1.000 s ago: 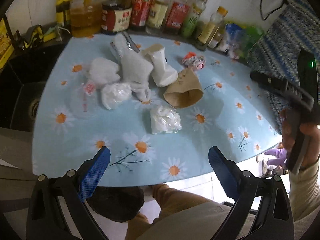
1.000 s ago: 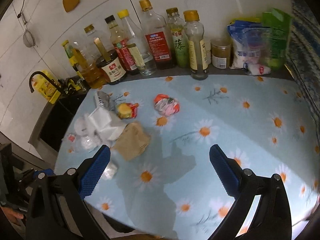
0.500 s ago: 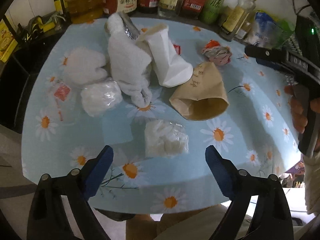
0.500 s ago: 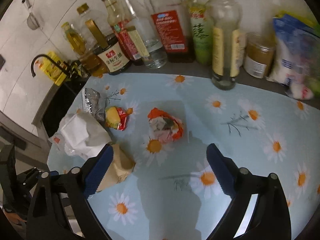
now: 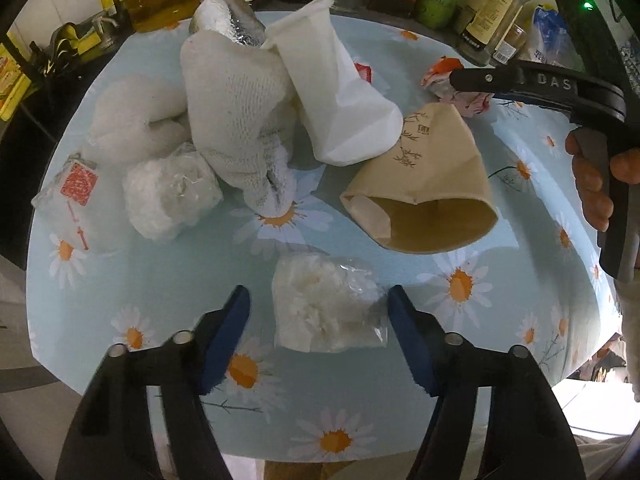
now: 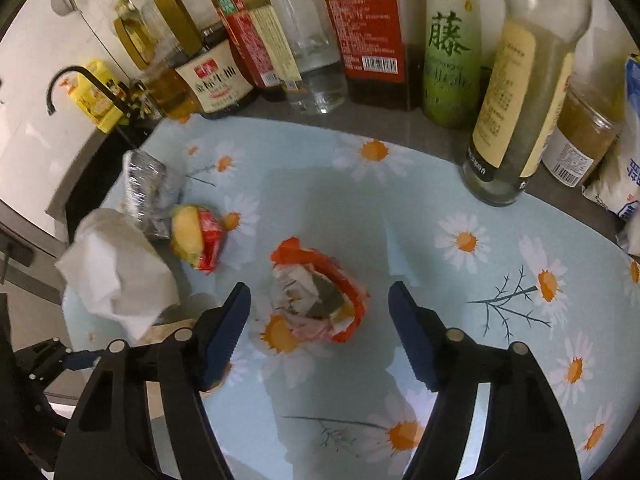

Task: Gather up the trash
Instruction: 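Grasp the tissue-filled plastic bag with the left gripper while the right grasps the red wrapper, then carry the plastic bag and red wrapper down over the black trash bin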

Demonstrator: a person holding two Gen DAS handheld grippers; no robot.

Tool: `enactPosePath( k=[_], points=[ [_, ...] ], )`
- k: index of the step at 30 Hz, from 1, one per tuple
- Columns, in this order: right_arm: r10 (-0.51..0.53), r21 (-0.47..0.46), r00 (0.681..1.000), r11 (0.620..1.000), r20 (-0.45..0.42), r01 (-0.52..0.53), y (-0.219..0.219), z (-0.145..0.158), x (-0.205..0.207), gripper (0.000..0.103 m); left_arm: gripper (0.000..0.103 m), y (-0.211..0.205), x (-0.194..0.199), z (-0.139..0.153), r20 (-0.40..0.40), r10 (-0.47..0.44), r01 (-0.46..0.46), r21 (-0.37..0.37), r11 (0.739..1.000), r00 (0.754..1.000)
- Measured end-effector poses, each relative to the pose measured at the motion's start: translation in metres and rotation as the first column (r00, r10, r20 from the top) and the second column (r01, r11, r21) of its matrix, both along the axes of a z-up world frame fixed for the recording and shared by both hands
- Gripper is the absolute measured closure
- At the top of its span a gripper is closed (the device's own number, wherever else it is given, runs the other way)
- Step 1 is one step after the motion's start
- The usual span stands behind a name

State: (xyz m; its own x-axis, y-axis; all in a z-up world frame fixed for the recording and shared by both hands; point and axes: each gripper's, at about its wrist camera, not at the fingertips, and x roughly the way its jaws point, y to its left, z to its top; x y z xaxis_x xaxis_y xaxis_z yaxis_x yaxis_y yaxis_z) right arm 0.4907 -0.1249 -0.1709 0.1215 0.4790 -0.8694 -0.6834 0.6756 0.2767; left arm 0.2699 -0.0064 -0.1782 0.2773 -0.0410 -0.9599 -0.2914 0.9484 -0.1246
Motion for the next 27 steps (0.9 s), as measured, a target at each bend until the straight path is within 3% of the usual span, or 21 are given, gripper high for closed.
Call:
enactPosePath(
  k=[1,3,6,19,27],
  points=[
    [0.003,-0.004,1.000,1.000,-0.004,-0.003,0.001,-0.002,0.000,0.045,0.050,0.000,0.002,-0.001,-0.003,0.001,-0.001,-0.007,1.000,1.000],
    [0.005,-0.025,1.000,1.000,-0.005,-0.005,0.004,-0.006,0.001,0.053,0.049,0.000,0.002,-0.001,0.001,0.005,-0.005,-0.018,1.000,1.000],
    [0.010,-0.020,1.000,1.000,-0.005,-0.010,0.005,-0.006,0.002,0.056,0.050,-0.002,0.005,-0.001,0.001,-0.002,0.002,-0.018,1.000,1.000],
    [-0.029,-0.003,1.000,1.000,0.009,0.029,-0.009,0.011,-0.014,0.058,0.050,0.009,-0.012,0.015,0.046,-0.001,0.002,-0.034,0.999,0.999],
    [-0.132,-0.009,0.991,0.991,0.019,0.132,-0.039,0.023,-0.045,0.058,0.050,0.013,-0.025,0.027,0.092,-0.065,0.069,-0.037,0.997,0.994]
  ],
)
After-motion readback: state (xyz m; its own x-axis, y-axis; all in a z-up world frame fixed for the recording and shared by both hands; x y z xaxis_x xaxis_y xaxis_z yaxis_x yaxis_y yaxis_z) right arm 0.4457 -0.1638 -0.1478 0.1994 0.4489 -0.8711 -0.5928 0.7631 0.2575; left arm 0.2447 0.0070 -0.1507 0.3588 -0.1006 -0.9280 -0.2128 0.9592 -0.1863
